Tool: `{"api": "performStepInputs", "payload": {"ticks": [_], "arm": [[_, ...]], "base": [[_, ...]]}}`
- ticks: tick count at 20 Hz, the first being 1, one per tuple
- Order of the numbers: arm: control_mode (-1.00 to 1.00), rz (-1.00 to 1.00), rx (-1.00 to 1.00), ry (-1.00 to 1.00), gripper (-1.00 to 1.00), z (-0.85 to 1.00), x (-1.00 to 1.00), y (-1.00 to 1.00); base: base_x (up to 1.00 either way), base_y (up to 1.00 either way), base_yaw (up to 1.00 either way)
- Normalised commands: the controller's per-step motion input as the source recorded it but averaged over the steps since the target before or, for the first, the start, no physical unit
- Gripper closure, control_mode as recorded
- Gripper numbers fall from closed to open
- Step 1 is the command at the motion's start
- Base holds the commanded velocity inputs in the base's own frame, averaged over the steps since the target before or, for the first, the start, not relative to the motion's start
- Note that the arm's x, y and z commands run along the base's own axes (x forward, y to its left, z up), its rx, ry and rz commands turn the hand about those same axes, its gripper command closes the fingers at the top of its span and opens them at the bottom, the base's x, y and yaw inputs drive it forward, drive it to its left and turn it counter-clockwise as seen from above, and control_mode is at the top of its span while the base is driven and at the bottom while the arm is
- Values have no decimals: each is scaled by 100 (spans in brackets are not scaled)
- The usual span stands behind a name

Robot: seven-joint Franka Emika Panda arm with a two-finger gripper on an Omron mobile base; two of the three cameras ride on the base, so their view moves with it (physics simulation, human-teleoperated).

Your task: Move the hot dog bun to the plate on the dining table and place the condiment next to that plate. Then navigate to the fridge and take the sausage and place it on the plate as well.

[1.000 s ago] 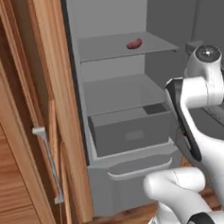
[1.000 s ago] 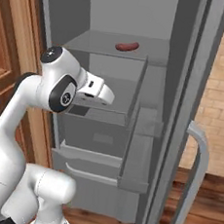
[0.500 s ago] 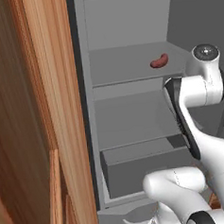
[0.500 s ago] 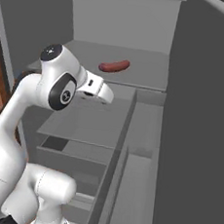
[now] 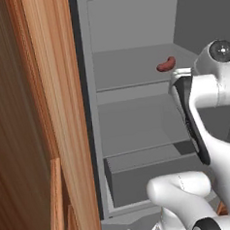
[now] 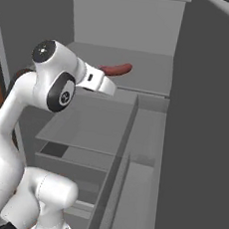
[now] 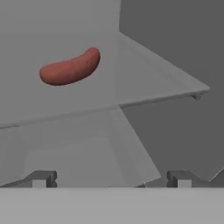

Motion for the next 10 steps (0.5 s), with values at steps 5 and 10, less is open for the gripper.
{"api": "performStepInputs", "payload": {"ticks": [5,10], "arm": [[-100,0,0,-46,-100,73,10,1],[-100,0,-1,-4,-100,32,71,43]], "base": [[0,0,0],[0,0,0]]}}
